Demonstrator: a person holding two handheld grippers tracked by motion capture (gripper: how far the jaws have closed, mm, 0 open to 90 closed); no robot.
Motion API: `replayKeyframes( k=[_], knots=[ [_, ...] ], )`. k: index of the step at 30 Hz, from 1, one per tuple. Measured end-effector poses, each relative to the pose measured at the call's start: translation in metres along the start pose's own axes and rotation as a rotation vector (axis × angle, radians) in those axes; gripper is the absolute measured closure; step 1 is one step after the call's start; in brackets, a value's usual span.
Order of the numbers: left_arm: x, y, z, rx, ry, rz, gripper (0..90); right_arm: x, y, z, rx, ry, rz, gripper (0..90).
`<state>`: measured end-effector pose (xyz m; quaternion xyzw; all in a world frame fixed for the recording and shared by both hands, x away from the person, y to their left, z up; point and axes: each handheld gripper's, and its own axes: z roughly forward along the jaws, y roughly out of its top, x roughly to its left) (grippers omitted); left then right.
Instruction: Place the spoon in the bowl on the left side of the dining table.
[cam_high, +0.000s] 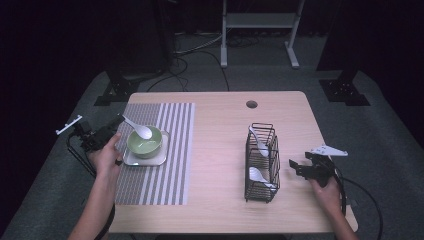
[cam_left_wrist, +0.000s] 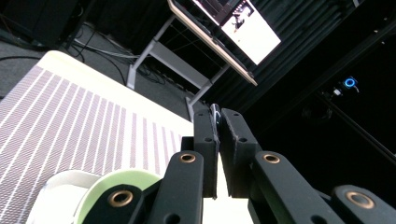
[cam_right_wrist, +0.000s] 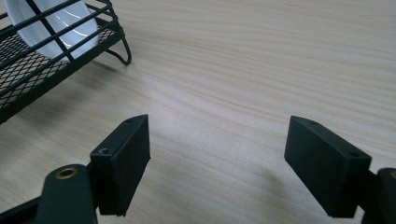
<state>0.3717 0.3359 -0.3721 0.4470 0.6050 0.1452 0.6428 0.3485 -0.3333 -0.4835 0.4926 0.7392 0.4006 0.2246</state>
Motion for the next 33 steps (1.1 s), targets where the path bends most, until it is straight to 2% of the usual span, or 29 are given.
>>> replayKeyframes(
  k=[17,33],
  knots=[
    [0.019,-0.005,-0.003,-0.010,0.045,-0.028,85.3,0.000,0.000,0.000,0.002,-0.003,-0.002,21.2],
    [0.035,-0.012,-0.004,0.003,0.075,-0.049,85.3,0.001,0.000,0.001,0.009,-0.007,-0.010,21.2]
  ],
)
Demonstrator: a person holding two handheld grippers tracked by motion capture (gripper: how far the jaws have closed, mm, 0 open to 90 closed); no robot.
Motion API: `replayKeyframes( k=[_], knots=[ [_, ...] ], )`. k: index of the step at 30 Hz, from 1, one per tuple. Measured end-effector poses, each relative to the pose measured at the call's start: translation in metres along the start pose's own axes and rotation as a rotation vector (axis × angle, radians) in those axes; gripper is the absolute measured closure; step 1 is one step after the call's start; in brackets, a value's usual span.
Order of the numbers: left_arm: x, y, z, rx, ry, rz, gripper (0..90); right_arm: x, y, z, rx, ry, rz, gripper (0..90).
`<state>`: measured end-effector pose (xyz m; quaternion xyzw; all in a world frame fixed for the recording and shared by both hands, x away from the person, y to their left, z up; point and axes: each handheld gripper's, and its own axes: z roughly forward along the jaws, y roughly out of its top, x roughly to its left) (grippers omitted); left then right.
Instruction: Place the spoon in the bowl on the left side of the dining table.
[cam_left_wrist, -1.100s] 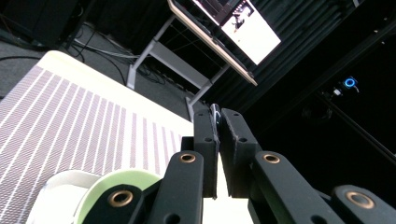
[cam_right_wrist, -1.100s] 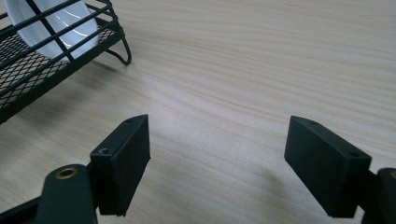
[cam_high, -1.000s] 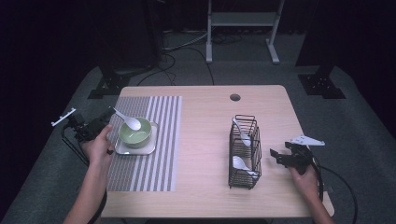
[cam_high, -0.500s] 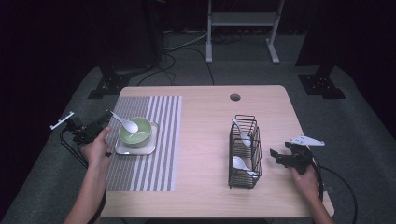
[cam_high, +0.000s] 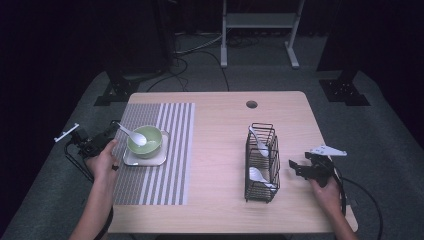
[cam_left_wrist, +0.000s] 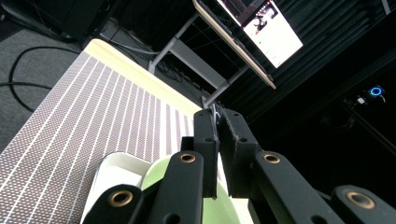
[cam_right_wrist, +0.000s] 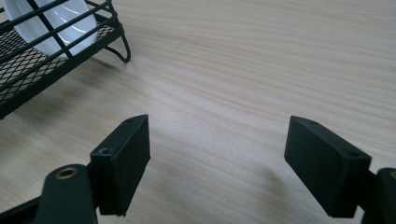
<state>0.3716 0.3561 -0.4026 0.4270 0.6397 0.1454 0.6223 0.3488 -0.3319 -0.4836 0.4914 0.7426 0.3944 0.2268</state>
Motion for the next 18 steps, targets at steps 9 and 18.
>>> replayKeyframes(
  k=[9,18],
  knots=[
    [0.007,-0.005,0.002,0.007,0.019,-0.007,85.3,0.000,0.000,0.000,0.002,0.000,-0.003,21.2],
    [0.014,-0.012,0.005,0.022,0.037,-0.010,85.3,0.000,0.000,0.000,0.003,-0.001,-0.005,21.2]
  ],
)
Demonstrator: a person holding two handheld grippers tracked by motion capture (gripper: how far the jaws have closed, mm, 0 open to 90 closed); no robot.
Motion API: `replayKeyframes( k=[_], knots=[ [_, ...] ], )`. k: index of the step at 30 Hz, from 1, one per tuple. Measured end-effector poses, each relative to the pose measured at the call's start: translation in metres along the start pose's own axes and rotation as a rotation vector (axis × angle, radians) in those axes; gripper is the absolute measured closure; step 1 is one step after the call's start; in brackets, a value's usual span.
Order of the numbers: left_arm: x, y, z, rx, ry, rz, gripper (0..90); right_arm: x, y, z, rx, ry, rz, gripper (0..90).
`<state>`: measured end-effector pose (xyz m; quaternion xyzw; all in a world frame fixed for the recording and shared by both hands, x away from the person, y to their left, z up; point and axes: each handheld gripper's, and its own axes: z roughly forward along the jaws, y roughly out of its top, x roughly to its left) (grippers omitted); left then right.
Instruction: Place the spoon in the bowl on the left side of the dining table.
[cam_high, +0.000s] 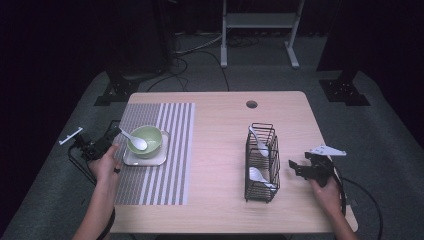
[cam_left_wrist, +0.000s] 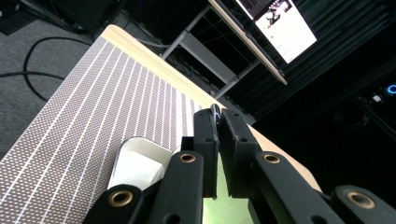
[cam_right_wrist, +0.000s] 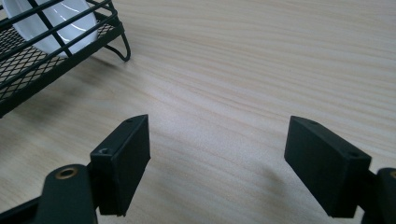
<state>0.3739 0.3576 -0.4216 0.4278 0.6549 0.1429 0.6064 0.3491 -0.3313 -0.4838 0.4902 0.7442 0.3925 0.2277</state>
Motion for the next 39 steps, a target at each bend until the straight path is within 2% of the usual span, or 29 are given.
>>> replayKeyframes(
  k=[6,10,18,22,25,39],
  knots=[
    [0.003,-0.002,0.001,0.011,0.010,0.005,85.3,0.000,0.000,0.000,-0.001,-0.001,-0.002,21.2],
    [0.005,-0.003,0.002,0.008,0.008,-0.010,85.3,0.000,0.000,0.000,0.000,0.000,0.000,21.2],
    [0.008,-0.004,0.003,0.010,0.012,-0.011,84.6,0.000,0.000,0.000,0.003,0.002,0.004,21.2],
    [0.013,-0.006,0.003,0.015,0.022,-0.014,83.4,-0.001,0.000,0.000,0.003,0.005,0.007,21.2],
    [0.016,-0.008,0.003,0.014,0.027,-0.032,82.2,-0.001,0.000,0.000,0.003,0.007,0.011,21.2],
    [0.027,-0.015,0.003,0.042,0.033,-0.036,76.1,-0.002,0.000,-0.001,-0.007,0.010,0.011,21.2]
  ],
)
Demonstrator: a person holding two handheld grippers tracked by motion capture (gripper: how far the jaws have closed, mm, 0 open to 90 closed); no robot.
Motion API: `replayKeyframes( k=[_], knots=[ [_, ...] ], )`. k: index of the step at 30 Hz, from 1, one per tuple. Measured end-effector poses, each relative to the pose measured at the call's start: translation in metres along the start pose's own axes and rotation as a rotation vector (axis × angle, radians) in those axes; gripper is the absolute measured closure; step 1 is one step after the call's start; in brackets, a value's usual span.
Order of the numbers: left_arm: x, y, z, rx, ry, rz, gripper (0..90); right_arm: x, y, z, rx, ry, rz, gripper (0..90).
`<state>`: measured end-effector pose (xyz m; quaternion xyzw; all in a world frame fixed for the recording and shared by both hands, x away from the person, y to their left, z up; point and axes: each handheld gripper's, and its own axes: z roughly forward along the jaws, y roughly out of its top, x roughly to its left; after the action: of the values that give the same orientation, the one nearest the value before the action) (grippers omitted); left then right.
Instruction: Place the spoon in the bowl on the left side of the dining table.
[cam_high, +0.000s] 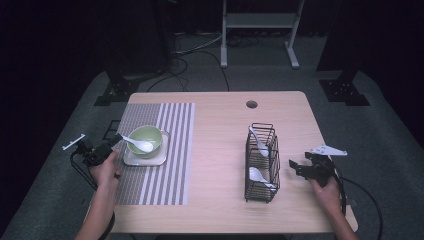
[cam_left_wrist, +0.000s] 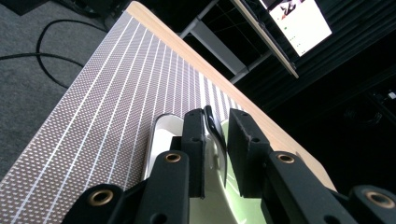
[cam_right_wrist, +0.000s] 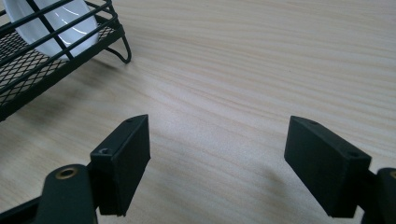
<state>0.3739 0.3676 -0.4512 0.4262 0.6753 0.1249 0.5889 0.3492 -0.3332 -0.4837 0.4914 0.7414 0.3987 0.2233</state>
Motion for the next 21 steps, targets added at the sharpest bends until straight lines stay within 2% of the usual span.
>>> replayKeyframes(
  k=[5,8,13,15,17,21],
  knots=[
    [-0.001,-0.002,-0.001,0.013,-0.010,0.026,70.9,0.001,0.000,0.000,-0.003,-0.003,-0.003,21.2],
    [0.000,-0.003,-0.001,0.031,-0.028,0.025,64.8,0.001,0.000,0.000,-0.001,-0.006,-0.006,21.2],
    [0.001,-0.004,-0.007,0.042,-0.028,0.050,57.2,0.001,0.000,0.000,0.000,-0.007,-0.006,21.2],
    [0.000,-0.005,-0.009,0.049,-0.040,0.060,54.7,0.001,0.000,0.000,-0.002,-0.009,-0.006,21.2],
    [-0.002,-0.005,-0.011,0.056,-0.037,0.084,52.3,0.002,0.000,0.000,-0.002,-0.011,-0.011,21.2],
    [-0.003,-0.004,-0.015,0.062,-0.035,0.098,49.1,0.002,0.000,0.000,0.001,-0.015,-0.014,21.2]
  ],
)
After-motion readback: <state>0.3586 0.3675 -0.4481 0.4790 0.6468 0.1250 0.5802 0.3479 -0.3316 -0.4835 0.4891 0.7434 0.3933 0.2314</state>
